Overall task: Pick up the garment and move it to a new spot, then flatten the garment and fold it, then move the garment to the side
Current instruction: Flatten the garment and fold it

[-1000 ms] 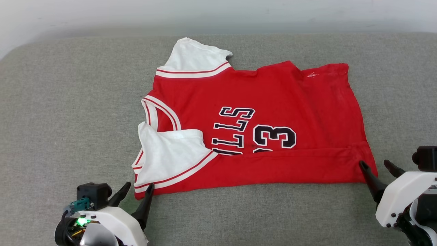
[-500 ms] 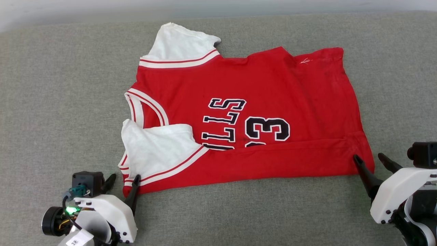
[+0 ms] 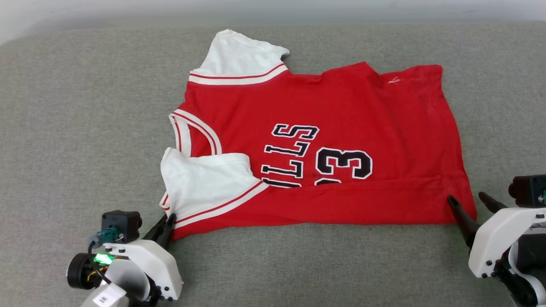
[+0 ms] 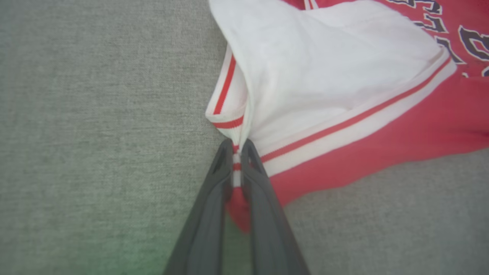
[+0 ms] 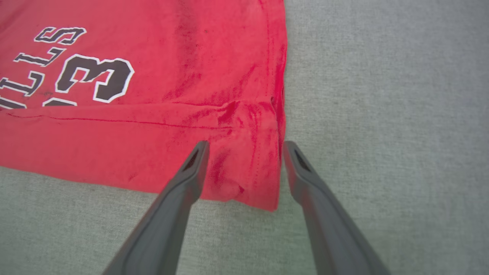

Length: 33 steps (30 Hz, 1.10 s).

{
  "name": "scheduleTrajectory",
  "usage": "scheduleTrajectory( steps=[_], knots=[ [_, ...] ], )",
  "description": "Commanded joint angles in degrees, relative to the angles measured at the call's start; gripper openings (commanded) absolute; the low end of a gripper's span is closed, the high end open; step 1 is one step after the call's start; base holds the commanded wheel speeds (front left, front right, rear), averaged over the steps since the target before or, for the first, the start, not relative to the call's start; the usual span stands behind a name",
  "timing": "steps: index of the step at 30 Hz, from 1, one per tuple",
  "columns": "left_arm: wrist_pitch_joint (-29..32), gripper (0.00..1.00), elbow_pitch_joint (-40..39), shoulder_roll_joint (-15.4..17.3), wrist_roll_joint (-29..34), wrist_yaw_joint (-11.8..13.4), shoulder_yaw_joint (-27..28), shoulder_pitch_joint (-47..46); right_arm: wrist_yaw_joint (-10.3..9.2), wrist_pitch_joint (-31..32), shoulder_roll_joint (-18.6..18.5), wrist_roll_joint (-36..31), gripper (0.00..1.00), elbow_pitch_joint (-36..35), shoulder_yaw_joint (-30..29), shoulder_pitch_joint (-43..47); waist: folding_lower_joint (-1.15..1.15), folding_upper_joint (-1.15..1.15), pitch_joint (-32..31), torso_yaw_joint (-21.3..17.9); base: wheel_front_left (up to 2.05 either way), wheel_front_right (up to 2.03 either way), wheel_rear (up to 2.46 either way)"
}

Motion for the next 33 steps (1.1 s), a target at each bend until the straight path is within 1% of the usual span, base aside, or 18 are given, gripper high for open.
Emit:
scheduleTrajectory(
  steps=[1,5,11,16,19,20,21,22,27,28,33],
  knots=[
    [-0.8,0.00,-0.6,-0.2,0.4,-0.3,-0.7,0.8,-0.05,0.0,-0.7,-1.0,1.00,1.4,-0.1,-1.1,0.00,0.00,-0.6,1.1,0.00,0.00,0.00],
    [-2.7,0.00,-4.9,0.4,1.3,-0.1,-0.1,-0.1,-0.05,0.9,-0.1,-2.4,1.00,5.1,-1.4,-2.5,0.00,0.00,-0.6,2.5,0.00,0.00,0.00],
    [-2.9,0.00,-10.7,1.4,2.7,0.8,-0.4,-0.4,-0.05,2.9,1.8,-5.8,1.00,10.4,-4.2,-3.4,0.00,0.00,0.0,4.3,0.00,0.00,0.00],
    [-2.2,0.00,-13.1,1.8,3.1,1.3,-0.9,0.5,-0.06,4.4,3.8,-8.3,1.00,13.1,-5.8,-2.6,0.00,0.00,0.2,4.9,0.00,0.00,0.00],
    [-1.9,0.00,-13.5,1.9,3.1,1.4,-1.2,0.7,-0.06,5.1,4.4,-9.2,1.00,14.2,-6.0,-2.3,0.00,0.00,0.3,4.9,0.00,0.00,0.00],
    [-1.8,0.00,-13.5,1.9,3.0,1.4,-1.3,0.8,-0.06,5.4,4.6,-8.9,0.84,14.6,-6.0,-2.3,0.00,0.00,0.3,4.9,0.00,0.00,0.00],
    [-1.6,0.00,-13.4,1.9,2.9,1.3,-1.4,0.9,-0.06,5.6,4.8,-8.7,0.36,14.9,-6.0,-2.3,0.00,0.00,0.3,4.8,0.00,0.00,0.00],
    [-1.6,0.00,-13.3,2.1,3.0,1.3,-1.6,0.9,-0.06,5.6,5.0,-8.7,0.00,15.1,-6.0,-2.4,0.00,0.00,0.3,4.8,0.00,0.00,0.00],
    [-1.1,0.00,-12.6,2.5,3.0,1.5,-1.8,1.1,-0.06,5.0,4.4,-8.5,0.00,15.8,-6.2,-2.6,0.00,0.00,-0.3,4.3,0.00,0.00,0.00],
    [-0.8,0.00,-12.2,2.8,2.8,1.5,-1.8,1.5,-0.07,4.3,3.7,-8.2,0.00,15.8,-6.3,-2.9,0.00,0.00,-0.9,4.0,0.00,0.00,0.00],
    [0.2,0.00,-11.1,3.4,2.9,1.3,-2.6,2.4,-0.08,3.8,2.7,-7.1,0.00,15.3,-6.6,-3.1,0.00,0.00,-2.4,3.4,0.00,0.00,0.00]
  ],
)
